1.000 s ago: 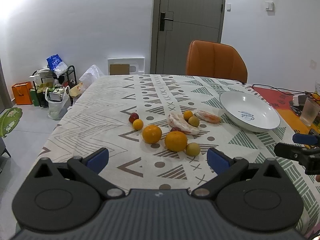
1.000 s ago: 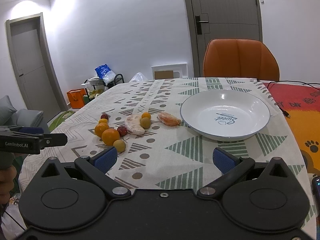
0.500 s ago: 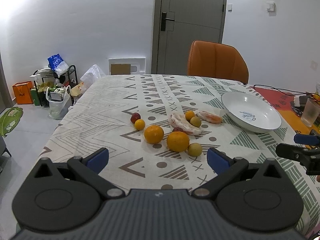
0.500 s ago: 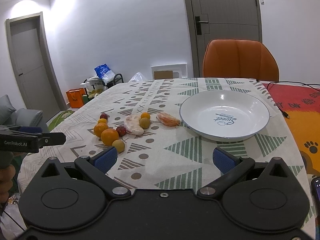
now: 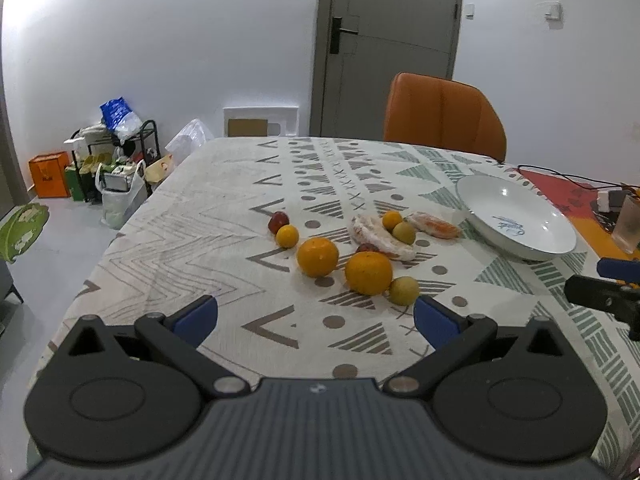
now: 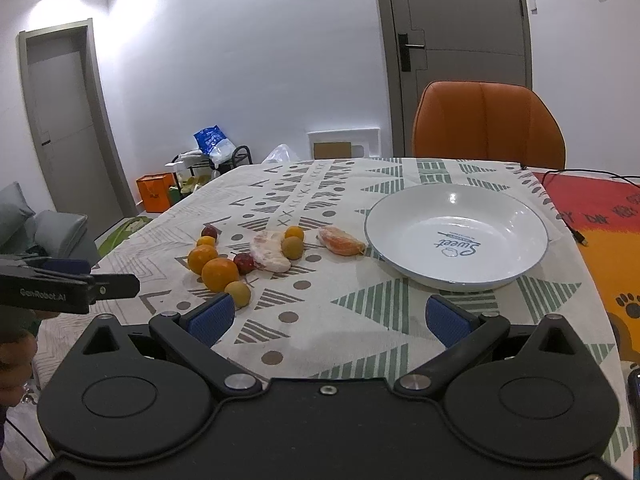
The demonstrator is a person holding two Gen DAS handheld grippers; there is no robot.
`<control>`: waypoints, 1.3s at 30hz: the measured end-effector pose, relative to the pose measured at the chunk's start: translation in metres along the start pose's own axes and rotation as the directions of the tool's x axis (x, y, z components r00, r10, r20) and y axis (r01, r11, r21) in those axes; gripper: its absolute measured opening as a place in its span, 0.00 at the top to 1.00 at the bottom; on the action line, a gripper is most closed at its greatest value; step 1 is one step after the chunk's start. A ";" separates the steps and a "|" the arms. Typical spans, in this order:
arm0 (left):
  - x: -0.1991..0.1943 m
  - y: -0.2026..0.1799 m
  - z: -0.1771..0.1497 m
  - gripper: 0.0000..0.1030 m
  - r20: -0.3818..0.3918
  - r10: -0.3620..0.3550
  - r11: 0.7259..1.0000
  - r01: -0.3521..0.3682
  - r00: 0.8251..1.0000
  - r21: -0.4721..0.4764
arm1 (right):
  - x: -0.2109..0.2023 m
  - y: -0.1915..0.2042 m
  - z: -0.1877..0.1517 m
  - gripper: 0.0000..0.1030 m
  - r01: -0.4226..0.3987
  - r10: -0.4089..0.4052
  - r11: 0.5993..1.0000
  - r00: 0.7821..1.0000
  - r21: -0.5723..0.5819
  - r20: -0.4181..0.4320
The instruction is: Organize fruits
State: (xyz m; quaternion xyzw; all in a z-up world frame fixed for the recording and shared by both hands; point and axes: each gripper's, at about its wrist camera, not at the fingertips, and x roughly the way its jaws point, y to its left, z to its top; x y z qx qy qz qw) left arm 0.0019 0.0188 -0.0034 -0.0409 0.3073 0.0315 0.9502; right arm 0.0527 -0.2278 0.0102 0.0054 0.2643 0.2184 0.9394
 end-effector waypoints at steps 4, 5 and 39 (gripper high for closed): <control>0.008 0.005 -0.003 0.00 0.000 -0.014 0.999 0.014 1.000 -0.031 | 0.007 -0.002 0.001 0.00 -0.018 0.018 1.000 1.000 0.000 -0.007; 0.009 0.006 -0.004 0.00 0.005 -0.018 0.999 0.018 1.000 -0.035 | 0.009 -0.002 0.001 0.00 -0.021 0.021 1.000 1.000 0.000 -0.010; 0.046 0.019 0.000 0.38 0.055 -0.055 0.993 0.060 0.997 -0.106 | 0.105 0.035 0.015 0.39 -0.278 0.270 0.960 0.952 -0.044 -0.144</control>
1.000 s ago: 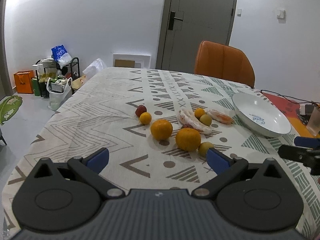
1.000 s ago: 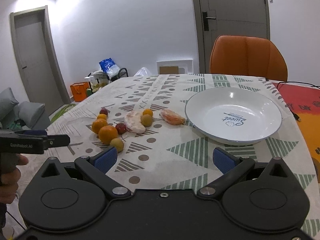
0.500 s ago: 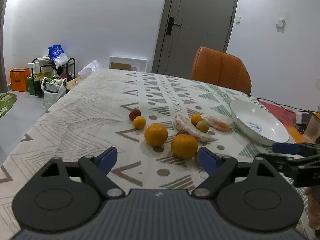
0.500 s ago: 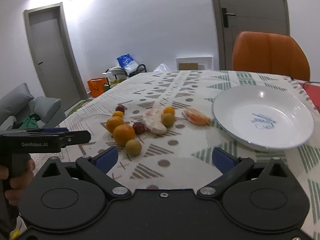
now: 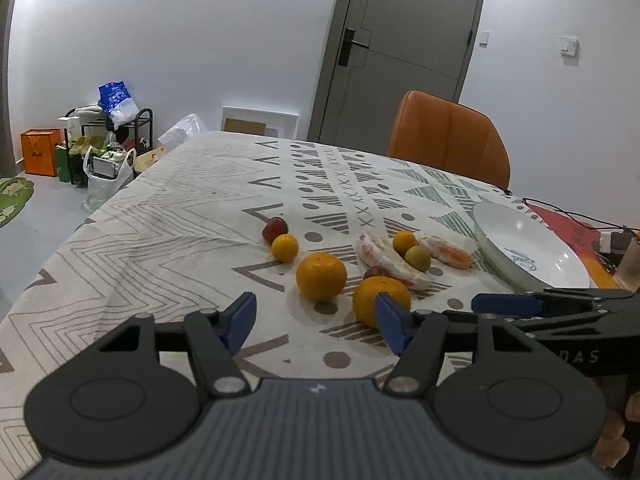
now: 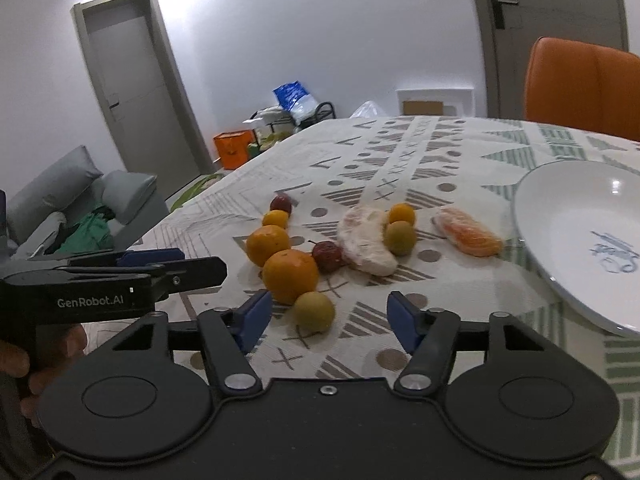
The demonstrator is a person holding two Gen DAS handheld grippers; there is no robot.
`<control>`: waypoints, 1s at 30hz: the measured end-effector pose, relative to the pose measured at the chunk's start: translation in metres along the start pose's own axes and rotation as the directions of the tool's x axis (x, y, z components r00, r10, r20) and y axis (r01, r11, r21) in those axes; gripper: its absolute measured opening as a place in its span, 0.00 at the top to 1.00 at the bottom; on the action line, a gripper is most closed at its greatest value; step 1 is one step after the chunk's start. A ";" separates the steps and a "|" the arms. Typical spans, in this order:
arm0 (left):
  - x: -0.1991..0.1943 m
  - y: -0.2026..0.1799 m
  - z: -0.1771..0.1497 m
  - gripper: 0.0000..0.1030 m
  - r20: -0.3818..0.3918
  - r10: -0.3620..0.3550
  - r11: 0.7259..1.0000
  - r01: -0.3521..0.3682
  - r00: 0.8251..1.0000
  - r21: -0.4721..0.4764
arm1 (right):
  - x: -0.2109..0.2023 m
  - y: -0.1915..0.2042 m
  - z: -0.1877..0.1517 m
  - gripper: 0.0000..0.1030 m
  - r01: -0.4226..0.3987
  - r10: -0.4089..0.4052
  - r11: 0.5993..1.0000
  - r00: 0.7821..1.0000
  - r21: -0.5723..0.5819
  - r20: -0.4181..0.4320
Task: Organize fruits
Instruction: 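Grasp a small yellow-green fruit with the right tool while the left tool grasps an orange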
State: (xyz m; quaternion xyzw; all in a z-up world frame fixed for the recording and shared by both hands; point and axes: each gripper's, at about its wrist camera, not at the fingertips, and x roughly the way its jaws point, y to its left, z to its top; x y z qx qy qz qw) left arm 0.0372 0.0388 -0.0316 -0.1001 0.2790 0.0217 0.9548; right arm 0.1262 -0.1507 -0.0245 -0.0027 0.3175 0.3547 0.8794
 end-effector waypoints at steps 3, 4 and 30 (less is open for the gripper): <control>0.001 0.007 0.001 0.38 -0.005 0.010 1.000 -0.010 1.000 -0.004 | 0.009 0.002 0.002 0.42 -0.018 0.018 1.000 1.000 -0.002 -0.015; 0.001 0.009 0.002 0.38 -0.006 0.014 1.000 -0.014 1.000 -0.009 | 0.011 0.002 0.003 0.43 -0.024 0.023 1.000 1.000 -0.004 -0.021; 0.026 -0.018 0.006 0.38 -0.041 -0.043 0.999 0.044 0.998 0.017 | -0.004 -0.020 -0.001 0.76 0.025 -0.025 1.000 1.000 0.012 0.010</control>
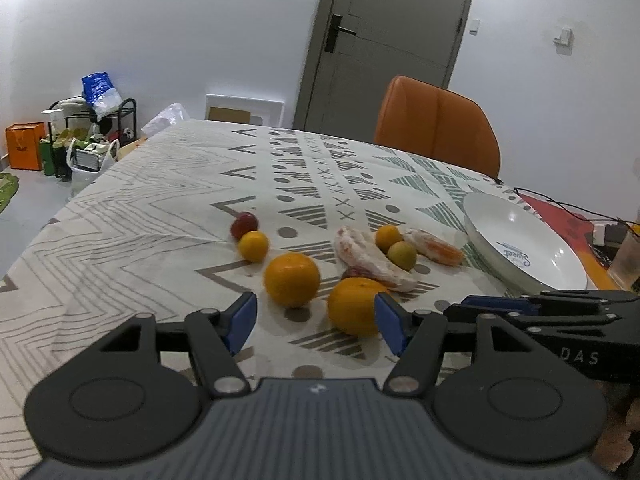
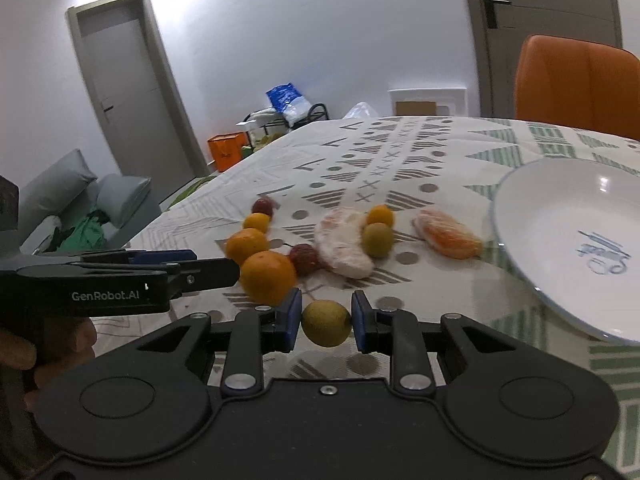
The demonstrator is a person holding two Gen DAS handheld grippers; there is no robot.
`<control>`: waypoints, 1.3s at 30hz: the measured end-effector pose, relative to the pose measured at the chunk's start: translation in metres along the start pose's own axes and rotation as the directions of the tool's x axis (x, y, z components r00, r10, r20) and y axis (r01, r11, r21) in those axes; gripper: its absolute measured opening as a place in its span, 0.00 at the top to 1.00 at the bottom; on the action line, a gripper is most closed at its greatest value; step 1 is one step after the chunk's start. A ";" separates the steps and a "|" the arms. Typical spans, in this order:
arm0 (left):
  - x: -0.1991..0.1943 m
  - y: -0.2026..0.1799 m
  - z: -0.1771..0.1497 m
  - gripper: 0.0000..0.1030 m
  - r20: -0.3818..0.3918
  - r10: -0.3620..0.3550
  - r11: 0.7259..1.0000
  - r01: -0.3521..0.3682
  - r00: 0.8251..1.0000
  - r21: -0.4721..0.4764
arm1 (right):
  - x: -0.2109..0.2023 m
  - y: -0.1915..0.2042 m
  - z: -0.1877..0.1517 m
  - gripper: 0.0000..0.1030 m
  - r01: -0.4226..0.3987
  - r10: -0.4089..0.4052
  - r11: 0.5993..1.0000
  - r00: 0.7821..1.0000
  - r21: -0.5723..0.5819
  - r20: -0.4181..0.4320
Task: Organize fruits
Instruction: 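Grasp a small yellow-green fruit with the right tool while the left tool grasps an orange, then lower the yellow-green fruit into the white plate and open the right tool while the left carries the orange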
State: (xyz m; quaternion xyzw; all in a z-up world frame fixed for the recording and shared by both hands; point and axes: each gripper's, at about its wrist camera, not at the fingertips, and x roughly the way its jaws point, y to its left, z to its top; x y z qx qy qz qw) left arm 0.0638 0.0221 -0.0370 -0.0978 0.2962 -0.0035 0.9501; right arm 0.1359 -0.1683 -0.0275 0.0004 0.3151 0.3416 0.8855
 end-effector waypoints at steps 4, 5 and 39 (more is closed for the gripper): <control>0.006 -0.008 -0.001 0.38 -0.018 -0.014 1.000 0.014 1.000 0.017 | -0.007 -0.007 -0.002 0.76 0.013 -0.013 1.000 1.000 0.011 0.013; 0.008 -0.010 -0.001 0.38 -0.021 -0.016 1.000 0.017 1.000 0.020 | -0.009 -0.009 -0.002 0.76 0.015 -0.015 1.000 1.000 0.012 0.017; 0.023 -0.062 0.011 0.61 -0.009 -0.045 0.995 0.045 0.999 0.092 | -0.056 -0.070 -0.002 0.76 0.112 -0.128 0.988 0.979 0.107 0.157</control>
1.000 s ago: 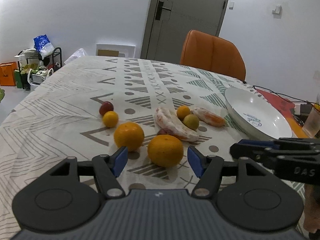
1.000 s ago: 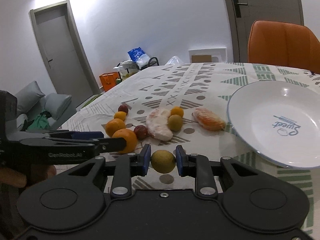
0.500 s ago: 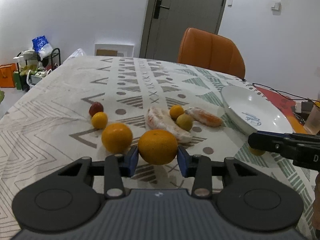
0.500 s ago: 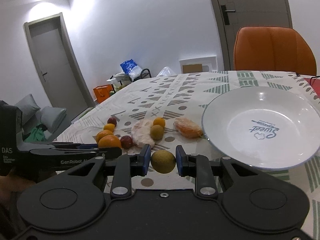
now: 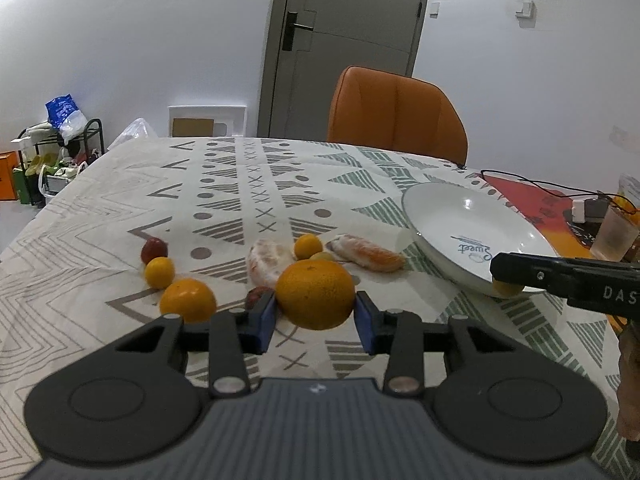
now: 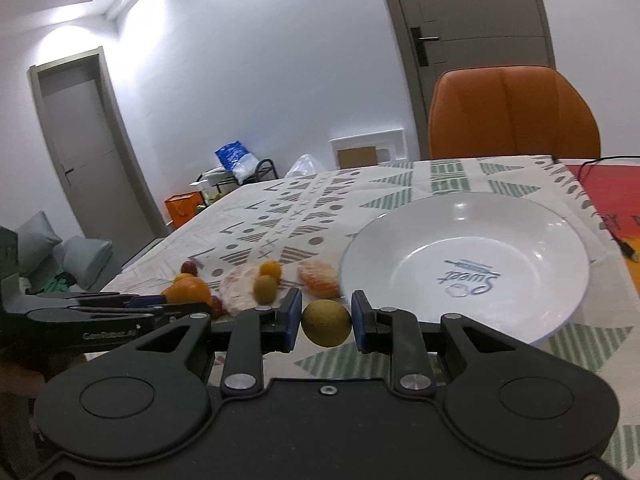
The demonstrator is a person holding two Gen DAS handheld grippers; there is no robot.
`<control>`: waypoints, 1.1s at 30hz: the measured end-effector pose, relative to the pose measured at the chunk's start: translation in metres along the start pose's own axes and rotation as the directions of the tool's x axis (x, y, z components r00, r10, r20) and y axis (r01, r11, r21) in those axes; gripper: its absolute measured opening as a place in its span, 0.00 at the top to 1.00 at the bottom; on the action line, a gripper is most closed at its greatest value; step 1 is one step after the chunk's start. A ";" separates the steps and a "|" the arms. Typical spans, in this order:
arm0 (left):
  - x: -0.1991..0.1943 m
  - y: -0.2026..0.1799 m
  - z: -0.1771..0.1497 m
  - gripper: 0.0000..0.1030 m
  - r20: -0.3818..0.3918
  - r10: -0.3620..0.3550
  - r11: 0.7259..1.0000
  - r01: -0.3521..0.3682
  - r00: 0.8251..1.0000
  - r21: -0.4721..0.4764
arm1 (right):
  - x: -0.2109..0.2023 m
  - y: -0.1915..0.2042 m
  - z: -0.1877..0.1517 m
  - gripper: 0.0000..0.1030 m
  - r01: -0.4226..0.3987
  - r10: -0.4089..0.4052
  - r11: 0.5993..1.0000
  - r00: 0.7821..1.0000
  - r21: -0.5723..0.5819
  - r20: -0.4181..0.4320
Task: Organize fruits
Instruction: 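Lower the yellow-green fruit into the white plate and open the right tool while the left carries the orange, then lower the orange into the white plate and open the left tool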
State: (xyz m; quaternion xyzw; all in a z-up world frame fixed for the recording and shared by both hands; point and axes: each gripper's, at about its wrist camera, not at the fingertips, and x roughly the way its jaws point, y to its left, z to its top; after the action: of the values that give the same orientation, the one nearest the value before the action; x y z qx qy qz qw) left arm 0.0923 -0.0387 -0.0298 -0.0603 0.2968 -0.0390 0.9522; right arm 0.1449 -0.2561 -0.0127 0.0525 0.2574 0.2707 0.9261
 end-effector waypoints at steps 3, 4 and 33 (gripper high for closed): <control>0.001 -0.005 0.001 0.61 0.005 -0.003 1.000 0.003 1.000 0.010 | -0.002 -0.007 0.001 0.76 0.018 -0.018 1.000 1.000 0.004 0.010; 0.001 -0.007 0.002 0.61 0.006 -0.004 1.000 0.004 1.000 0.012 | -0.003 -0.010 0.001 0.76 0.023 -0.023 1.000 1.000 0.008 0.012; 0.027 -0.058 0.022 0.61 0.008 -0.050 0.994 0.049 0.999 0.095 | -0.035 -0.029 -0.001 0.00 0.192 -0.185 0.980 0.976 -0.048 0.113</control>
State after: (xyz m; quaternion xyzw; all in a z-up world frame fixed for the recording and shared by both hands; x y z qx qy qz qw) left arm 0.1247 -0.0972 -0.0185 -0.0227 0.2880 -0.0762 0.9543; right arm 0.1335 -0.2993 -0.0046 0.0151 0.2026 0.1859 0.9613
